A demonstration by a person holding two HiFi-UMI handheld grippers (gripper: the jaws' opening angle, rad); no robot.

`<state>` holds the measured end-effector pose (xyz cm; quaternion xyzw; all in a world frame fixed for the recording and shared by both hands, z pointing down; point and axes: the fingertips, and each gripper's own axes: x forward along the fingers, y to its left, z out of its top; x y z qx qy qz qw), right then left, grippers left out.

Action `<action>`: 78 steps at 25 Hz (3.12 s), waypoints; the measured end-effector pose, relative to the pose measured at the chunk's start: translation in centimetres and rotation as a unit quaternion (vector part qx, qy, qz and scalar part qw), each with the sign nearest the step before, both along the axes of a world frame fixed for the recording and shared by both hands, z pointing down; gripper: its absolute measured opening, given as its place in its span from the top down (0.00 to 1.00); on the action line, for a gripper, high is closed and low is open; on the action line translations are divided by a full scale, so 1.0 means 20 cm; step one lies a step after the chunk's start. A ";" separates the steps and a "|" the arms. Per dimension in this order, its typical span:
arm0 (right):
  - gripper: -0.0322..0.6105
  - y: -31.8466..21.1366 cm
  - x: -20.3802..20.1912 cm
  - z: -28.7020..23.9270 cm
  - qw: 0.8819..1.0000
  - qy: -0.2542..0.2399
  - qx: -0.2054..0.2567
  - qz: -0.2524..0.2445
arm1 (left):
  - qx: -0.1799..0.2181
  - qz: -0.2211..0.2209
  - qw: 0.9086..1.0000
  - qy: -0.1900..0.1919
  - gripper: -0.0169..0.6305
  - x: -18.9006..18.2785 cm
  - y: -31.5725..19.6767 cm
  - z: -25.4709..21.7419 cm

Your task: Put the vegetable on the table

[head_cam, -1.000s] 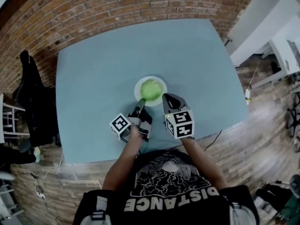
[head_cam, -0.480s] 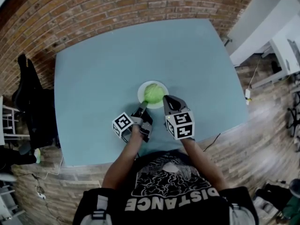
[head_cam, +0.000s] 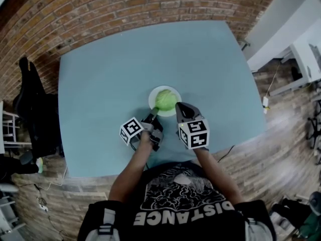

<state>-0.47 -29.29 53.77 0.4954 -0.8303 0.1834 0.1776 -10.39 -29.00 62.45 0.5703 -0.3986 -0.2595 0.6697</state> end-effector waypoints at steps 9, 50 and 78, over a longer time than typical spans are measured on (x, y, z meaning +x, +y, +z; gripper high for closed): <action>0.94 0.02 -0.02 0.03 1.000 -0.002 -0.009 -0.002 | -0.024 -0.009 0.999 -0.043 0.94 -0.05 0.00 0.02; 0.94 0.10 -0.02 0.06 1.000 -0.007 -0.018 -0.005 | -0.033 0.177 0.876 -0.447 0.86 -0.13 0.01 0.05; 0.94 0.18 -0.12 -0.12 0.997 -0.021 0.012 -0.073 | 0.208 0.141 0.804 -0.538 0.96 0.05 0.13 -0.53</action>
